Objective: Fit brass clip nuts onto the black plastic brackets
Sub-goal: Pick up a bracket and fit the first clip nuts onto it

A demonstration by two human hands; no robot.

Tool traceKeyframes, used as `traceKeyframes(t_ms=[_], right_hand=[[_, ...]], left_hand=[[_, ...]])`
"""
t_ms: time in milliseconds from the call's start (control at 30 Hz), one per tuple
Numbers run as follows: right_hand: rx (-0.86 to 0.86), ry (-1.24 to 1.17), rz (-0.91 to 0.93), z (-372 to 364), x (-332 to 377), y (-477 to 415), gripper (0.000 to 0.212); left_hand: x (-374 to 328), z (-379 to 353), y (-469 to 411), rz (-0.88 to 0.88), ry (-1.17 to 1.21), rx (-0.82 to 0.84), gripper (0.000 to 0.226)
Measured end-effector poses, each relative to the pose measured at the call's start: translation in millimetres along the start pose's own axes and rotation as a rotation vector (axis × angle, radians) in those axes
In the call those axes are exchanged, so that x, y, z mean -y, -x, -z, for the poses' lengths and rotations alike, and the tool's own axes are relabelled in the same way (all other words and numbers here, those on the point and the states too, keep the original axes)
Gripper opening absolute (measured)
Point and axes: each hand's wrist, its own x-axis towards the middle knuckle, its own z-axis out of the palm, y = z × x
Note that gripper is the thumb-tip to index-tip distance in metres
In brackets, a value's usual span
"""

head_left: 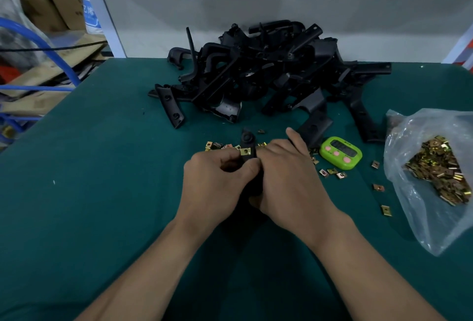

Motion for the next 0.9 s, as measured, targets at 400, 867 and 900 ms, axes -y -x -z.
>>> traceKeyframes(t_ms=[400, 867, 900], right_hand=[[-0.166, -0.025, -0.035, 2.5, -2.5, -3.6, 0.083], [-0.355, -1.706, -0.889, 9.5, -12.6, -9.6, 0.021], [-0.418, -1.742, -0.932, 11.2, -16.9, -10.4, 0.023]], left_hand=[[-1.6, -2.4, -10.5, 0.081, 0.091, -0.101, 0.019], [3.2, -2.3, -9.7, 0.076, 0.39, 0.203, 0.021], [6.4, -2.1, -9.9, 0.048, 0.245, 0.175, 0.019]])
